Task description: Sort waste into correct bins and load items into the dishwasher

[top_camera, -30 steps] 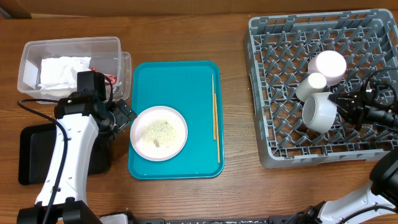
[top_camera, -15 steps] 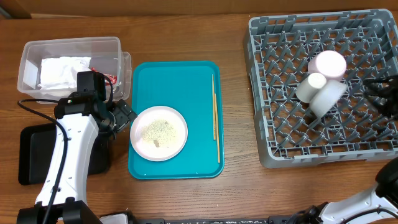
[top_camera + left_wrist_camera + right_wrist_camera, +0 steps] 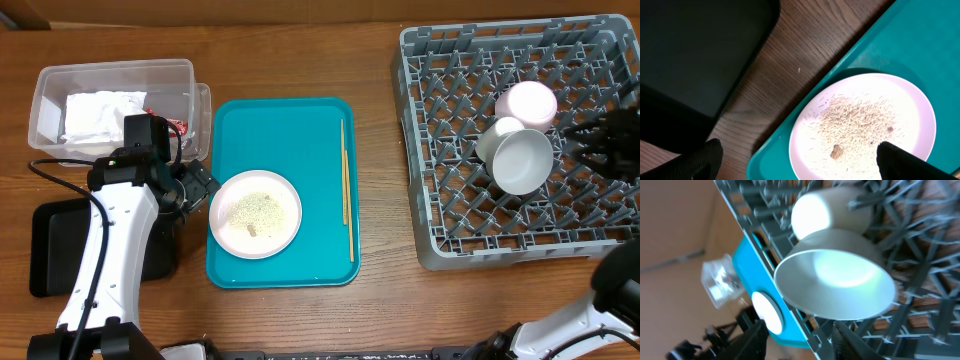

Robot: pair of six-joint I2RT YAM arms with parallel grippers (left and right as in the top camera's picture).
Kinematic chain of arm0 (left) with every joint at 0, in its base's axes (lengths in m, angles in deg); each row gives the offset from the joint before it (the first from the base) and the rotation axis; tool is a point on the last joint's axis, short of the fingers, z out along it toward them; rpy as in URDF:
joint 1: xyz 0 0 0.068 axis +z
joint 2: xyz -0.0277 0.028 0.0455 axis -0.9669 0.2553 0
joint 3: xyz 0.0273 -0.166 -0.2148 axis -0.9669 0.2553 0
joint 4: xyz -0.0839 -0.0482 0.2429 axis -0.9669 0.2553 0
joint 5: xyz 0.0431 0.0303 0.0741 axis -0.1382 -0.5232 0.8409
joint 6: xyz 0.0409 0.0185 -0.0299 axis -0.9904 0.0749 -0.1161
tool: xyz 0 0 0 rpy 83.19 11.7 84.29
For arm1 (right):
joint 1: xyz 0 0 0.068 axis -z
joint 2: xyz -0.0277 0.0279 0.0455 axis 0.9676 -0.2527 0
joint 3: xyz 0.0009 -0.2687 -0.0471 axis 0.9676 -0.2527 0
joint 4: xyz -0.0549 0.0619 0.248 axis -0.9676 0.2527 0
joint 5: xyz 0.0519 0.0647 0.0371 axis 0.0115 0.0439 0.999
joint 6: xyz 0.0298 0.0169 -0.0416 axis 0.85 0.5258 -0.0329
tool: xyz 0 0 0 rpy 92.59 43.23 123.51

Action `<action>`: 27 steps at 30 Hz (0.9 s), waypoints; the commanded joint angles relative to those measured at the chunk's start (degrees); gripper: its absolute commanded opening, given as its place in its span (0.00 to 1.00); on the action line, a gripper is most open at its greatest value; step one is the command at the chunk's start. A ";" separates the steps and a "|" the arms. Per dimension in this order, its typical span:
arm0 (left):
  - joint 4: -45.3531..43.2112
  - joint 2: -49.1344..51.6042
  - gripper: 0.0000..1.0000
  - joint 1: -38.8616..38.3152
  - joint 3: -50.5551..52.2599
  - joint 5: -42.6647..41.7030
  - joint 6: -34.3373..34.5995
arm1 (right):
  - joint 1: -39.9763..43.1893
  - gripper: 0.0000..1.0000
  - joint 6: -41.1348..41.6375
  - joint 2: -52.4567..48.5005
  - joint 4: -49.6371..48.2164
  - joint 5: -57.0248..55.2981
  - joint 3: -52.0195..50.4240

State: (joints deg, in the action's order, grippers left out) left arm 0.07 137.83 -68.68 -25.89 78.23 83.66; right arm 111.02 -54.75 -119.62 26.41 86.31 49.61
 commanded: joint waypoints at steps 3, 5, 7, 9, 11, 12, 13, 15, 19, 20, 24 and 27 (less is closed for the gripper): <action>0.13 -0.15 1.00 0.22 -0.02 -0.07 0.76 | -12.94 0.38 2.86 1.33 -1.75 -10.86 1.29; 0.13 -0.15 1.00 0.22 -0.02 -0.07 0.79 | -17.16 0.38 8.09 1.33 -3.58 -17.68 1.27; 0.13 -0.15 1.00 0.22 -0.02 -0.07 0.79 | -21.22 0.39 13.35 1.33 -5.35 -24.94 1.09; 0.13 -0.15 1.00 0.22 -0.02 -0.07 0.79 | -25.09 0.40 16.81 1.29 -6.32 -30.45 1.09; 0.13 -0.15 1.00 0.22 -0.02 -0.07 0.79 | -28.76 0.40 18.71 1.29 -7.15 -34.49 1.09; 0.13 -0.15 1.00 0.22 -0.02 -0.07 0.79 | -30.56 0.41 20.09 1.29 -7.54 -36.76 1.09; 0.13 -0.15 1.00 0.22 -0.02 -0.07 0.79 | -31.82 0.41 21.77 1.29 -7.74 -39.01 1.09; 0.13 -0.15 1.00 0.22 -0.02 -0.07 0.79 | -34.16 0.41 26.56 1.29 -7.96 -44.96 1.09; 0.13 -0.15 1.00 0.22 -0.02 -0.09 0.79 | -37.27 0.44 34.36 1.27 -7.80 -53.99 1.07; 0.13 -0.15 1.00 0.22 -0.02 -0.09 0.79 | -37.57 0.44 35.04 1.27 -7.82 -54.71 1.07; 0.13 -0.15 1.00 0.22 -0.02 -0.07 0.76 | -37.64 0.44 35.01 1.22 -8.87 -54.71 0.52; 0.13 -0.15 1.00 0.22 -0.02 -0.07 0.79 | -37.57 0.44 35.06 1.22 -12.44 -54.69 -2.62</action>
State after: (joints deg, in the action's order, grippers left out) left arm 0.07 137.83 -68.68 -25.89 78.23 83.66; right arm 73.26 -21.68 -119.62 16.33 34.23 49.43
